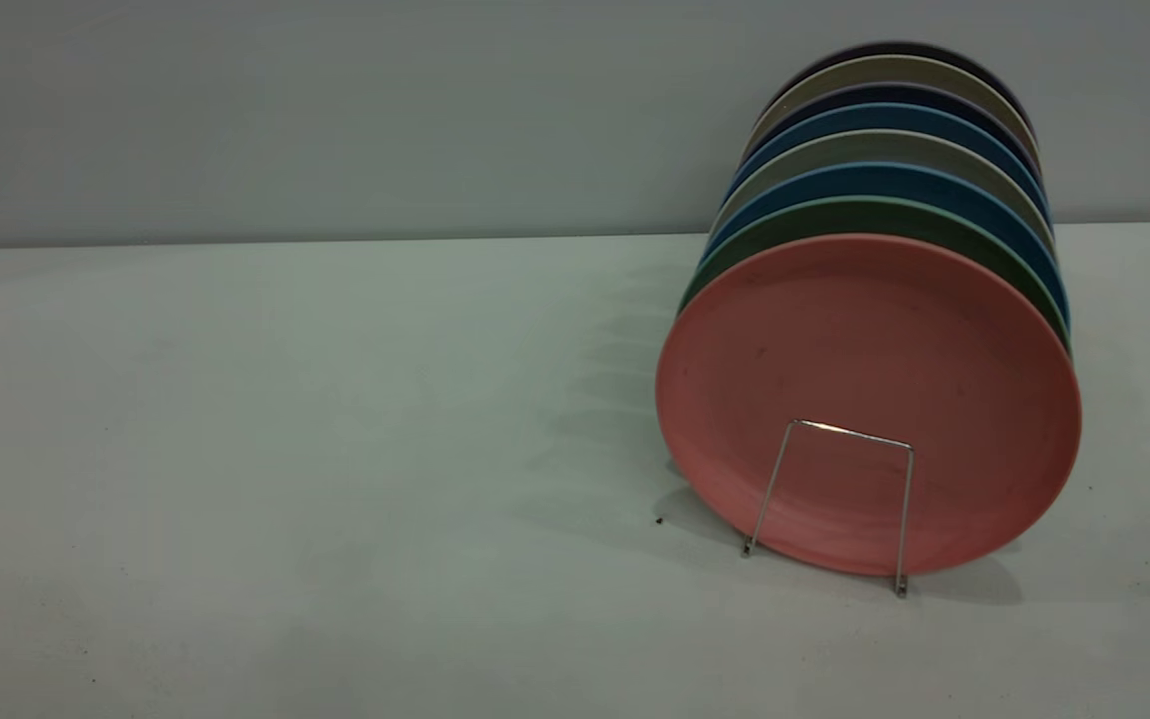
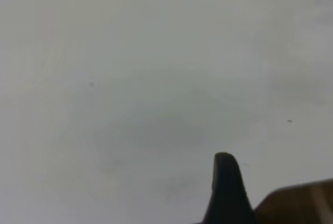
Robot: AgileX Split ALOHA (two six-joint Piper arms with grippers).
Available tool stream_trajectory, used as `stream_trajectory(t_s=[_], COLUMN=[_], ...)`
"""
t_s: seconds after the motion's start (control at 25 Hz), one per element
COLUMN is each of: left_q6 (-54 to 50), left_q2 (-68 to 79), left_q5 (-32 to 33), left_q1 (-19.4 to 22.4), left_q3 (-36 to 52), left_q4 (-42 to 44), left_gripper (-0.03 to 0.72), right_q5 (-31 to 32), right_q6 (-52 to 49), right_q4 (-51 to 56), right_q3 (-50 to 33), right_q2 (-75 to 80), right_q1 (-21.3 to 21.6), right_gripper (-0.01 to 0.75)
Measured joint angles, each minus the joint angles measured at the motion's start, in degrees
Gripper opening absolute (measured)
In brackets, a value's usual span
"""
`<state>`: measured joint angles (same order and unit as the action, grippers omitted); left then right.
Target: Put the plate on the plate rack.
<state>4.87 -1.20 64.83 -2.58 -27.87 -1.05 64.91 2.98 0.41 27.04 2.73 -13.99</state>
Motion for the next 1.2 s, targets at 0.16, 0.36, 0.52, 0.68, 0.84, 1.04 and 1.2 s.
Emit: stream_trajectory(t_s=[0.16,0.36,0.52,0.68,0.84,1.04,1.2], left_q6=[0.0,0.0,-0.05,-0.05,-0.11,-0.11,-0.11], left_q2=[-0.06,-0.06,-0.06,-0.06,-0.06,-0.06,-0.06], left_q5=[0.0,0.0,0.0,0.0,0.0,0.0,0.0], left_q1=[1.21,1.21,1.21,1.21,1.21,1.21,1.21], left_q3=[0.0,0.0,0.0,0.0,0.0,0.0,0.0], left_q4=[0.0,0.0,0.0,0.0,0.0,0.0,0.0], left_gripper=[0.539,0.539,0.539,0.539,0.539,0.539,0.539], right_q5=[0.0,0.03,0.03,0.03,0.03,0.03,0.03], right_q6=[0.0,0.0,0.0,0.0,0.0,0.0,0.0], right_q4=[0.0,0.0,0.07,0.13,0.13,0.13,0.13], right_q3=[0.0,0.0,0.0,0.0,0.0,0.0,0.0], right_q2=[-1.24,-3.69,-3.73,-3.8,-3.8,-3.8,-3.8], right_q1=[9.21,12.41,12.44,9.91,8.87,8.87,8.87], right_gripper=[0.239,0.239,0.239,0.239,0.239,0.239,0.239])
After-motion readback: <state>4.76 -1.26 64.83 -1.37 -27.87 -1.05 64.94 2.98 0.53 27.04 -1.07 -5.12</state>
